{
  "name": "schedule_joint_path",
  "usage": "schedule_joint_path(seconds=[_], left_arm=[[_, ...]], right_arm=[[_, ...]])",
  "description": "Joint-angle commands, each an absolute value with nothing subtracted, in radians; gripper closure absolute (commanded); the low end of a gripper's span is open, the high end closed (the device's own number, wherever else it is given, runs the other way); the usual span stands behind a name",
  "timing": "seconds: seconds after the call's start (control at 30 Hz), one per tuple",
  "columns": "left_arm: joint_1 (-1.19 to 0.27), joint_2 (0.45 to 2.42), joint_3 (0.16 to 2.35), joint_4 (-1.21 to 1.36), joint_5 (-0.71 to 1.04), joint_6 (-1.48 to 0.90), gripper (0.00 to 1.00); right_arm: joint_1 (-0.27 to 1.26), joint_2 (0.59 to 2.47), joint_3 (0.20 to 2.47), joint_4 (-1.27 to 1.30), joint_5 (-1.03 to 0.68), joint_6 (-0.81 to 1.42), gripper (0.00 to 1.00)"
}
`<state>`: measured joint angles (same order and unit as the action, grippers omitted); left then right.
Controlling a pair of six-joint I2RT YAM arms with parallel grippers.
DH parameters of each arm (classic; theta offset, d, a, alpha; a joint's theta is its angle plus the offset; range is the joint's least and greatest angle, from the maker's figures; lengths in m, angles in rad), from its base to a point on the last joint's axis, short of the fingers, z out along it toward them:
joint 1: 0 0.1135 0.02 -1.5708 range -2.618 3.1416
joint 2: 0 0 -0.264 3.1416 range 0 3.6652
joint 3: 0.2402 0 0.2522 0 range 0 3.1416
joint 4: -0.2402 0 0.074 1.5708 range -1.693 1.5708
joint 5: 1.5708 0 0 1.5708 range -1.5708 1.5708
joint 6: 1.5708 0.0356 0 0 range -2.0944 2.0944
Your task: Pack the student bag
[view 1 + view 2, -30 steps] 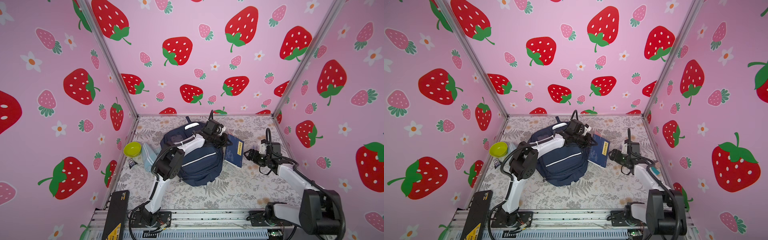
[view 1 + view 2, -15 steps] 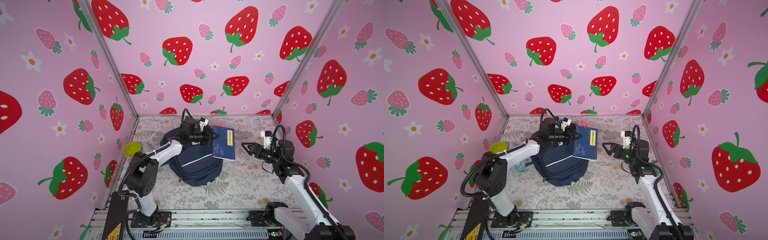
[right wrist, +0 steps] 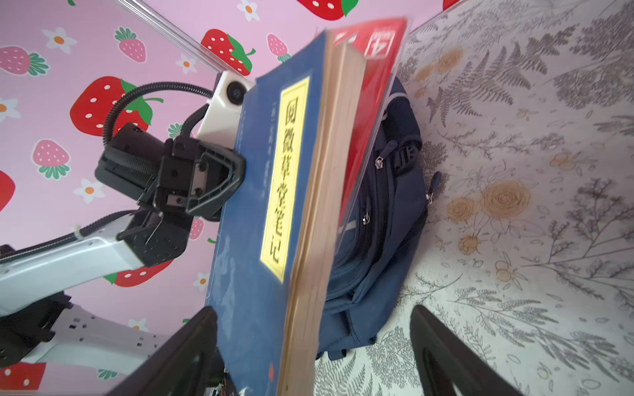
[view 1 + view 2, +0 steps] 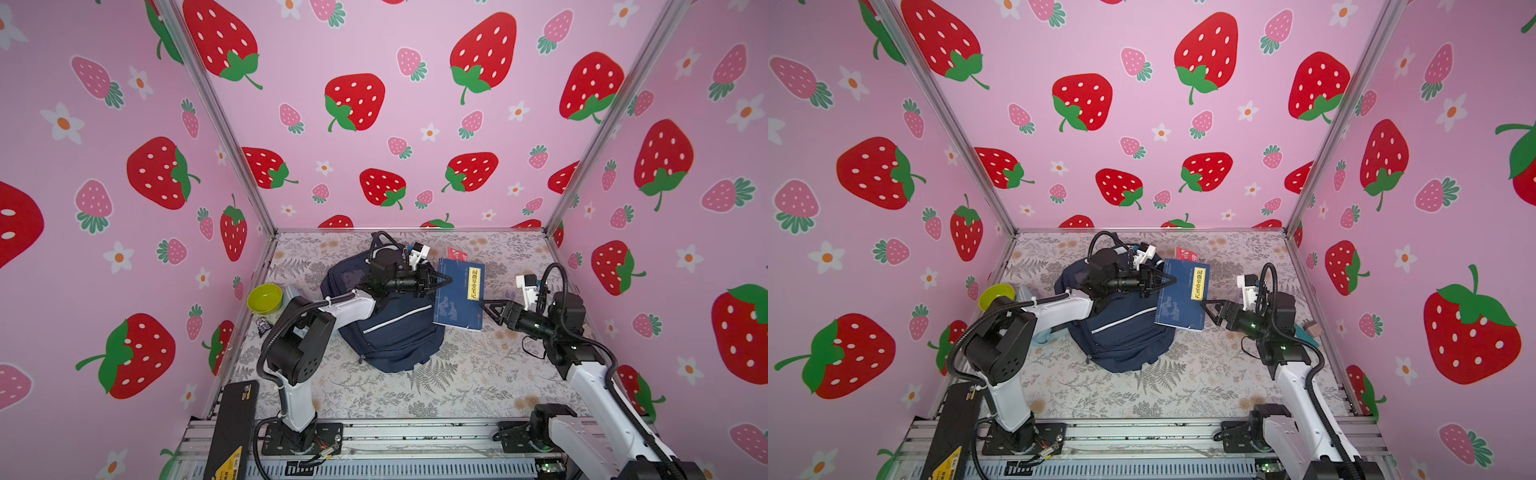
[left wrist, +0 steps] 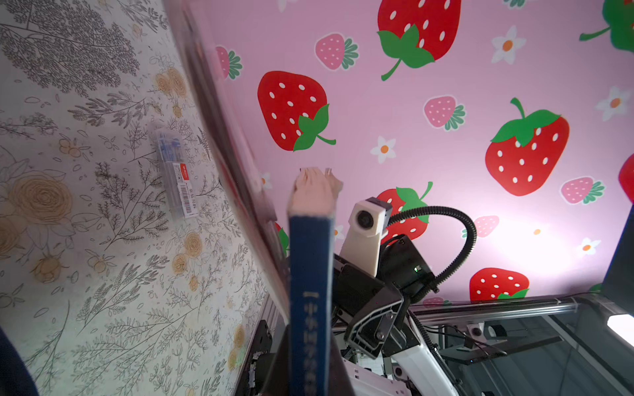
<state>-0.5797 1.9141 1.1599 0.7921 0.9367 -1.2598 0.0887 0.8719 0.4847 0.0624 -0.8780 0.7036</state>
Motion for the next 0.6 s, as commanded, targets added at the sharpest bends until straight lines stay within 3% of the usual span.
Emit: schedule_joint_path(seconds=[0.0,0.13,0.57], left_arm=[[-0.617,1.968,1.252,1.001,0.984,-1.395,1.00],[-0.627,2.047,1.316,1.095,0.975,-1.482,1.00],[-0.646,2.177,1.406,1.240,0.973,-1.620,1.00]], right_arm=[[0.053,0.867,0.463,0.124,-0.951,0.739,0.11],[-0.015,0.890,0.443,0.184,-1.039,0.801,0.15],[-0.084,0.988,0.419,0.184,-1.067,0.799,0.18]])
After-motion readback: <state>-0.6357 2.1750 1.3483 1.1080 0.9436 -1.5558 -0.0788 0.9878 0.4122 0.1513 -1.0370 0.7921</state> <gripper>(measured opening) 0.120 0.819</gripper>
